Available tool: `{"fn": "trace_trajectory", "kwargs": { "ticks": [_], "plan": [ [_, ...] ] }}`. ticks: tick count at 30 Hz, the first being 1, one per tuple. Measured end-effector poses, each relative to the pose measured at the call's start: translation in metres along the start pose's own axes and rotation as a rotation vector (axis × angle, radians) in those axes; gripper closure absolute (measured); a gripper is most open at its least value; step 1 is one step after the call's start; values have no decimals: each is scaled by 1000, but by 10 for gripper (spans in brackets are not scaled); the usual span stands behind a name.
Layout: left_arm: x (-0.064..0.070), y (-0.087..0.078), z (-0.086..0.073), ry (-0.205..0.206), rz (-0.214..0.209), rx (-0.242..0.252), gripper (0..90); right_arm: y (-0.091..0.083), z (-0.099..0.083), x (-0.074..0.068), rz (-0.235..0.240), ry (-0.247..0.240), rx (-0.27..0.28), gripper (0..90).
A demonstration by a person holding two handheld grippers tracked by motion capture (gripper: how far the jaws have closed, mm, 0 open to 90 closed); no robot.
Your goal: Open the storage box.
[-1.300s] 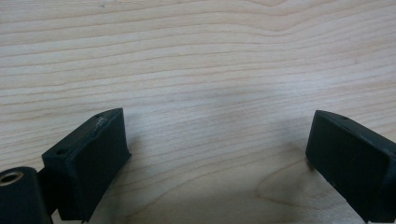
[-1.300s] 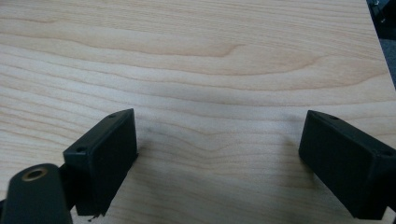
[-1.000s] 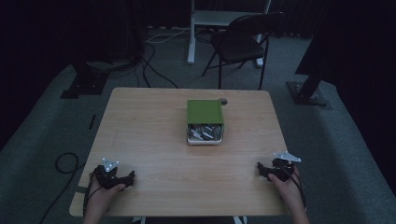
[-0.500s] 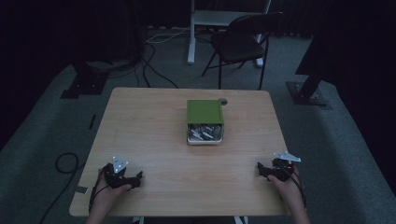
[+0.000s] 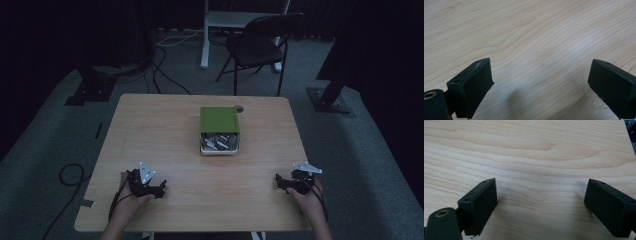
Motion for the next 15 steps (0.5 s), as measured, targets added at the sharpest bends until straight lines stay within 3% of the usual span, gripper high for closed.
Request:
{"fn": "trace_trajectory", "kwargs": {
  "ticks": [2, 3, 7, 11, 15],
  "plan": [
    [3, 1, 2, 2, 0, 9, 62, 0, 0, 0, 0, 0, 0, 109],
    [7, 2, 5, 43, 18, 11, 62, 0, 0, 0, 0, 0, 0, 109],
    [15, 3, 13, 59, 6, 34, 62, 0, 0, 0, 0, 0, 0, 109],
    [25, 5, 24, 115, 18, 43, 62, 0, 0, 0, 0, 0, 0, 109],
    [36, 7, 34, 143, 4, 61, 63, 0, 0, 0, 0, 0, 0, 110]
  ]
}}
Point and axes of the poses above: each handheld gripper's, and its own axes: y roughly forward along the jaws, z roughly out of its top, x roughly to its right, the point moved 10 cm from there along y, roughly forward along the jaws, and after that the axes turned 11 degrees about -x, right-handed, at the moved point
